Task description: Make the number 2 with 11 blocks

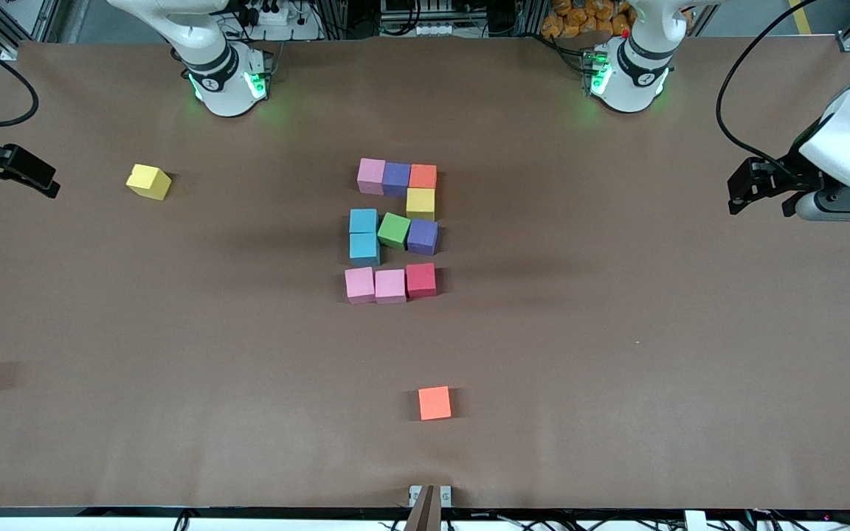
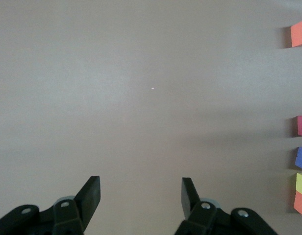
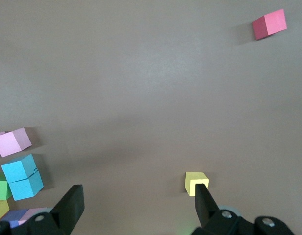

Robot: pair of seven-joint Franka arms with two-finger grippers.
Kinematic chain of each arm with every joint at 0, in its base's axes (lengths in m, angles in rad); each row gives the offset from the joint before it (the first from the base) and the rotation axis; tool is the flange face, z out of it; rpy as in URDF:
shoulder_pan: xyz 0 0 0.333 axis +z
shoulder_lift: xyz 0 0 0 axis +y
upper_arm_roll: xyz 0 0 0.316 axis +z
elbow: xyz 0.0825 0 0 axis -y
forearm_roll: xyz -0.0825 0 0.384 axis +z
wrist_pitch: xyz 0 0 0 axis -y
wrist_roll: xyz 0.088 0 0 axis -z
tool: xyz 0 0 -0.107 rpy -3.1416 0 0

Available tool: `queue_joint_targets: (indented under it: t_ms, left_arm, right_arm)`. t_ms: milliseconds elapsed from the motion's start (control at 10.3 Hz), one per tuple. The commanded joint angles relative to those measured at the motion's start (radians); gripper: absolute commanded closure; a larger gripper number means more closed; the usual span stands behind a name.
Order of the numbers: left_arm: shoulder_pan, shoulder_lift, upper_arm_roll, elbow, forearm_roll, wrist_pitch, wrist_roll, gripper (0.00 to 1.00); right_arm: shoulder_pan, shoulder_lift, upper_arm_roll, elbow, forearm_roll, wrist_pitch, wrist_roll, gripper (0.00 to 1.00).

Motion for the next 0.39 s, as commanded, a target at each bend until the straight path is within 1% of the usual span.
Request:
queue_joint_targets:
  t_ms: [0, 293]
  left_arm:
    - [0.006, -0.014, -0.007, -0.012, 0.022, 0.01, -0.008, 0.25]
    - [0.008, -0.014, -0.007, -0.012, 0.022, 0.01, -0.007, 0.25]
  right_arm:
    - [-0.025, -0.015, 0.02, 0.001, 0.032, -0.025, -0.071, 0.0]
    - [-0.017, -0.014, 0.028, 0.001, 0.029, -0.035, -0.076, 0.0]
